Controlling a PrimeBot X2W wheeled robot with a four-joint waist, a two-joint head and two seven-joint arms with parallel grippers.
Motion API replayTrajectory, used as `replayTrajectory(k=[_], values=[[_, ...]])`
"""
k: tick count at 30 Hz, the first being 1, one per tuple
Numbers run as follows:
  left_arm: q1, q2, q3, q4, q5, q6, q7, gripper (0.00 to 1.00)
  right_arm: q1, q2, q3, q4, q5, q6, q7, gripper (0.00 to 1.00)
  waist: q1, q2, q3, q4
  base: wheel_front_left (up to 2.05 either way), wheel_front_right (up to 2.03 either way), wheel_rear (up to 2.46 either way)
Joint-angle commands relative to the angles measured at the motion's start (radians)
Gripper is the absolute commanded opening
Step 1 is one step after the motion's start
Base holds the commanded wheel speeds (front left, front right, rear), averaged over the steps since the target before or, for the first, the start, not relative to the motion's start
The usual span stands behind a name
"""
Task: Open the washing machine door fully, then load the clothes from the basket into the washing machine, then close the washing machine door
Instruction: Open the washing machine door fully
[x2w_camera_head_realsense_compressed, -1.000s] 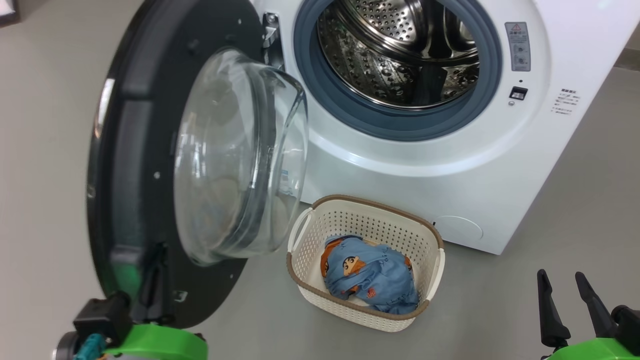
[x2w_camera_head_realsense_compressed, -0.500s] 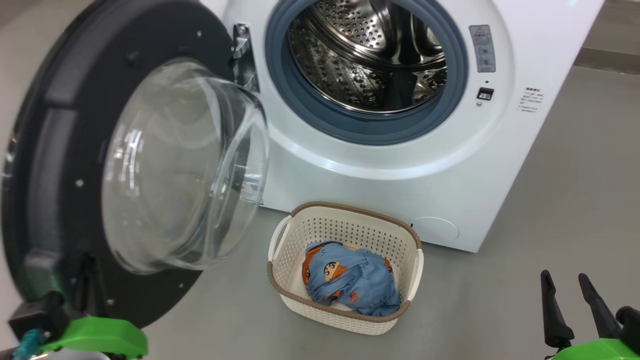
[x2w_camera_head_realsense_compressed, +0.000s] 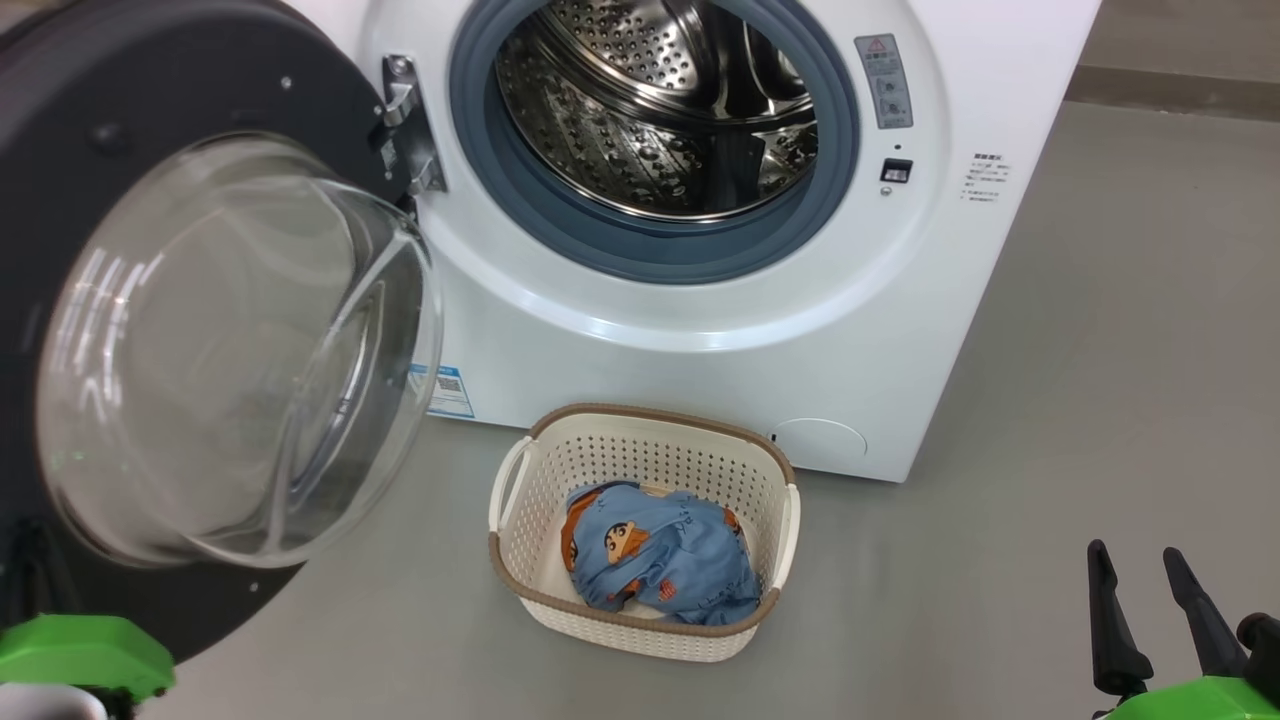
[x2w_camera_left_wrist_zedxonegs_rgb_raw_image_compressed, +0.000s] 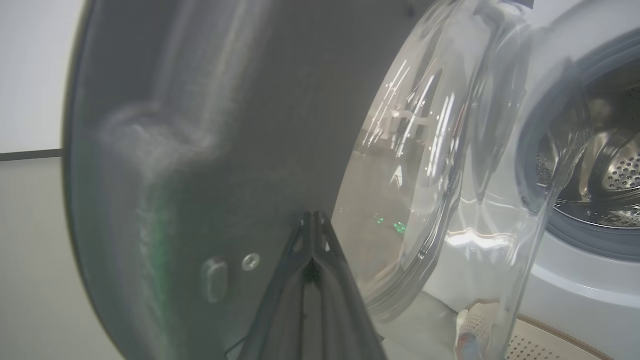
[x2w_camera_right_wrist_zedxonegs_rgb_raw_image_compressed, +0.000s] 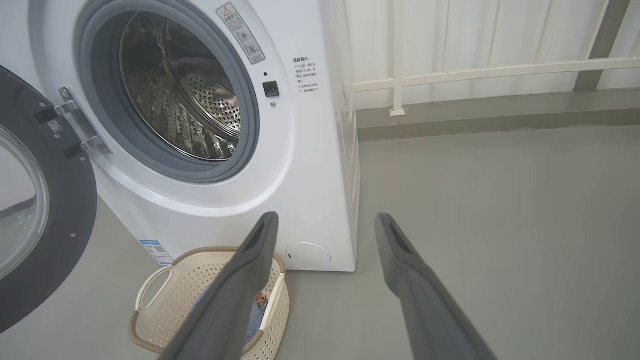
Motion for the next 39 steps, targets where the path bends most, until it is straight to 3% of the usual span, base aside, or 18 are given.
replayTrajectory(k=[1, 11, 20, 28, 36, 39], values=[[-0.062, 0.062, 0.058, 0.005, -0.008, 0.001, -0.010, 0.00, -0.023, -0.015, 0.026, -0.023, 0.013, 0.006, -0.004, 1.00, 0.0000, 0.0000, 0.006, -0.009, 0.00, 0.00, 0.00], [-0.144, 0.117, 0.102, 0.186, -0.034, -0.028, -0.022, 0.00, -0.038, -0.015, 0.045, -0.022, 0.007, 0.006, -0.002, 1.00, 0.0000, 0.0000, 0.029, -0.042, 0.00, 0.00, 0.00], [-0.178, 0.115, 0.115, 0.252, -0.033, -0.048, -0.036, 0.00, -0.038, -0.015, 0.040, -0.020, 0.007, 0.006, -0.002, 1.00, 0.0000, 0.0000, 0.028, -0.041, 0.00, 0.00, 0.00], [-0.108, 0.069, 0.128, 0.167, -0.004, -0.045, -0.041, 0.00, -0.035, -0.015, 0.041, -0.018, 0.005, 0.006, 0.000, 1.00, 0.0000, 0.0000, 0.015, -0.034, 0.00, 0.00, 0.00], [0.018, 0.018, 0.140, -0.021, 0.052, -0.046, -0.041, 0.00, -0.026, -0.015, 0.039, -0.020, 0.001, 0.006, 0.003, 1.00, 0.0000, 0.0000, -0.001, -0.020, 0.00, 0.00, 0.00], [0.071, -0.004, 0.111, -0.100, 0.074, -0.075, -0.041, 0.00, -0.022, -0.015, 0.041, -0.021, 0.000, 0.006, 0.004, 1.00, 0.0000, 0.0000, -0.010, -0.019, 0.00, 0.00, 0.00]])
